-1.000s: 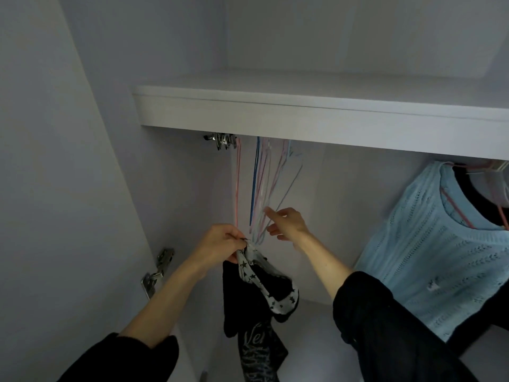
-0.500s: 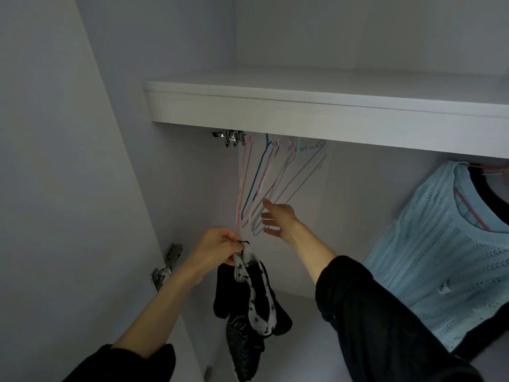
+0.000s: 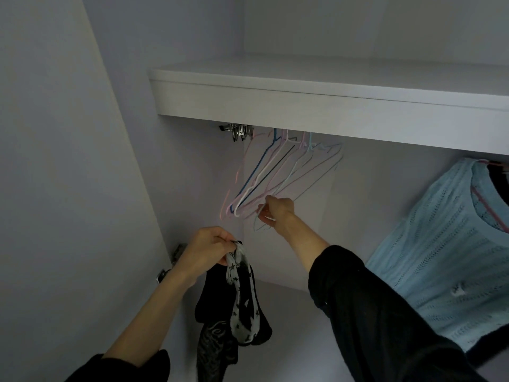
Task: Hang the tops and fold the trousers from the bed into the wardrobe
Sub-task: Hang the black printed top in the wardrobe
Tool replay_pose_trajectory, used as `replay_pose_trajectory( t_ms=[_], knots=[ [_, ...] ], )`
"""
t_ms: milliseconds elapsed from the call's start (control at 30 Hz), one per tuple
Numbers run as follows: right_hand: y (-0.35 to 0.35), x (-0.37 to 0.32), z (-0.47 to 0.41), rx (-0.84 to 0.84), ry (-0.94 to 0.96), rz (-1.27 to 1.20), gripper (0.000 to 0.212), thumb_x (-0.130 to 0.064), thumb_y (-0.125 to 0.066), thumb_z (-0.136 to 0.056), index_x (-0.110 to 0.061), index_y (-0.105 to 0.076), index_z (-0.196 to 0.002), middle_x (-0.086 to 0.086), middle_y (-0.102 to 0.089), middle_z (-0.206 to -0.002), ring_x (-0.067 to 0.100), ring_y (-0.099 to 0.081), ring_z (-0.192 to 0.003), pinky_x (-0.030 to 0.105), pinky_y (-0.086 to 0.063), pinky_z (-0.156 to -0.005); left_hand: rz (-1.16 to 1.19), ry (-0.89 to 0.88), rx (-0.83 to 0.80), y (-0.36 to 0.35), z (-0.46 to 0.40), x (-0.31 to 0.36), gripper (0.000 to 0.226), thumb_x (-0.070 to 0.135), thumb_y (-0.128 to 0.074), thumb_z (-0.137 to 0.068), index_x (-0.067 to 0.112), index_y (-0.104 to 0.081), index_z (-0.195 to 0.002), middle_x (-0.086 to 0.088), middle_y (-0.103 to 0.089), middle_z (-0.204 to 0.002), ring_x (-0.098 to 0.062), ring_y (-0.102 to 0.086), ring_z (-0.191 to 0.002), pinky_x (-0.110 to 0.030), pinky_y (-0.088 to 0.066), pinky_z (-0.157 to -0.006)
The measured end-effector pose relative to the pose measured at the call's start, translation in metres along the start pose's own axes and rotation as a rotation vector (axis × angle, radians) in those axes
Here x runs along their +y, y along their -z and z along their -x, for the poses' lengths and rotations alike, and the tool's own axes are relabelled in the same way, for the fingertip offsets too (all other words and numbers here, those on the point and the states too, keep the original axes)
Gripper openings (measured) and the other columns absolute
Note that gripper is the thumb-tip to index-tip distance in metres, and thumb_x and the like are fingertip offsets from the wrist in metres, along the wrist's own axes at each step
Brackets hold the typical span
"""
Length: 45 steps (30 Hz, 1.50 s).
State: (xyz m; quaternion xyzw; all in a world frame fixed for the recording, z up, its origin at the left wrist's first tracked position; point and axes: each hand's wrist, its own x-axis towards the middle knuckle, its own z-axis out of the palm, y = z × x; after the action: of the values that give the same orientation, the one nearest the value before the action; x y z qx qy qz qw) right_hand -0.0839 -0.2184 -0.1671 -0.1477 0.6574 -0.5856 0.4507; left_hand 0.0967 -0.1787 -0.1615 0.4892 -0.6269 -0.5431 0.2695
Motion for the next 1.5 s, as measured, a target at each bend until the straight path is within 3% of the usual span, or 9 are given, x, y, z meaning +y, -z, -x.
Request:
replay_pose_trajectory(
  t_ms=[300, 433, 533, 733, 900, 1067, 1200, 1367, 1500],
  knots=[
    [0.048, -0.006, 0.004, 0.205, 0.314, -0.037, 0.023, -0.026, -0.031, -0.102, -0.027, -0.044, -0.121, 0.005, -0.05, -0.086, 0.012, -0.04, -0.055, 0.022, -0.035, -0.042, -0.012, -0.004, -0.043, -0.019, -0.002, 0.001, 0.02, -0.01, -0.056, -0.084, 0.006, -0.058, -0.071, -0.01, -0.058, -0.067, -0.018, -0.055, -0.059, -0.017, -0.051, -0.047],
    [0.086, -0.012, 0.002, 0.291, 0.471, 0.004, 0.026, -0.018, -0.037, -0.096, -0.028, -0.054, -0.112, -0.01, -0.043, -0.073, 0.006, -0.038, -0.062, 0.019, -0.034, -0.057, -0.056, -0.052, -0.025, -0.036, -0.001, 0.004, 0.02, -0.004, -0.057, -0.086, 0.011, -0.058, -0.073, -0.009, -0.058, -0.072, -0.017, -0.054, -0.062, -0.019, -0.051, -0.052],
    [0.111, -0.013, 0.011, 0.33, 0.557, 0.135, 0.03, -0.013, -0.034, -0.087, -0.025, -0.058, -0.101, -0.003, -0.051, -0.077, 0.01, -0.042, -0.063, 0.025, -0.035, -0.06, -0.079, -0.085, -0.028, -0.049, 0.001, 0.004, 0.022, -0.002, -0.059, -0.086, 0.015, -0.058, -0.072, -0.007, -0.056, -0.071, -0.014, -0.053, -0.062, -0.019, -0.049, -0.053],
    [0.158, 0.003, 0.057, 0.46, 0.546, 0.218, 0.016, -0.009, -0.049, -0.092, -0.011, -0.055, -0.077, 0.005, -0.052, -0.071, 0.02, -0.045, -0.069, 0.026, -0.033, -0.063, 0.016, -0.059, -0.015, -0.078, 0.01, -0.004, 0.011, -0.001, -0.055, -0.09, 0.008, -0.059, -0.084, -0.006, -0.055, -0.074, -0.014, -0.051, -0.061, -0.014, -0.049, -0.048],
    [0.204, 0.058, 0.091, 0.536, 0.544, 0.178, 0.048, -0.026, -0.057, -0.093, -0.017, -0.033, -0.052, -0.005, -0.034, -0.048, 0.011, -0.031, -0.051, 0.029, -0.029, -0.059, 0.148, 0.133, -0.127, -0.1, 0.016, -0.017, 0.011, 0.002, -0.053, -0.092, 0.009, -0.058, -0.085, -0.013, -0.059, -0.087, -0.02, -0.059, -0.071, -0.029, -0.055, -0.066],
    [0.244, 0.076, 0.106, 0.329, 0.479, 0.099, 0.027, -0.028, -0.056, -0.093, -0.016, -0.047, -0.071, 0.0, -0.044, -0.057, 0.009, -0.043, -0.048, 0.02, -0.039, -0.05, -0.046, 0.146, -0.134, -0.117, 0.014, -0.021, 0.006, 0.009, -0.058, -0.089, 0.011, -0.061, -0.085, -0.011, -0.061, -0.091, -0.021, -0.058, -0.08, -0.031, -0.052, -0.074],
    [0.274, 0.087, 0.094, 0.451, 0.293, 0.13, 0.029, -0.023, -0.042, -0.1, -0.011, -0.065, -0.088, -0.009, -0.046, -0.045, 0.003, -0.037, -0.04, 0.019, -0.03, -0.046, -0.185, 0.143, -0.159, -0.128, 0.014, -0.02, 0.012, 0.011, -0.059, -0.085, 0.011, -0.06, -0.073, -0.009, -0.06, -0.08, -0.023, -0.057, -0.079, -0.033, -0.051, -0.073],
    [0.294, 0.108, 0.113, 0.478, 0.224, 0.198, 0.035, -0.033, -0.052, -0.095, -0.011, -0.067, -0.072, -0.017, -0.045, -0.035, 0.002, -0.042, -0.039, 0.019, -0.028, -0.054, -0.33, 0.155, -0.082, -0.13, 0.009, -0.027, 0.015, 0.015, -0.057, -0.084, 0.008, -0.057, -0.071, -0.008, -0.059, -0.071, -0.02, -0.054, -0.063, -0.023, -0.043, -0.051],
    [0.299, 0.106, 0.123, 0.436, 0.223, 0.26, 0.042, -0.035, -0.056, -0.092, -0.01, -0.066, -0.061, -0.012, -0.049, -0.035, 0.001, -0.043, -0.036, 0.019, -0.032, -0.052, -0.341, 0.176, -0.084, -0.127, 0.003, -0.032, 0.013, 0.014, -0.054, -0.088, 0.004, -0.057, -0.08, -0.011, -0.06, -0.077, -0.024, -0.058, -0.066, -0.03, -0.052, -0.058]
  ],
)
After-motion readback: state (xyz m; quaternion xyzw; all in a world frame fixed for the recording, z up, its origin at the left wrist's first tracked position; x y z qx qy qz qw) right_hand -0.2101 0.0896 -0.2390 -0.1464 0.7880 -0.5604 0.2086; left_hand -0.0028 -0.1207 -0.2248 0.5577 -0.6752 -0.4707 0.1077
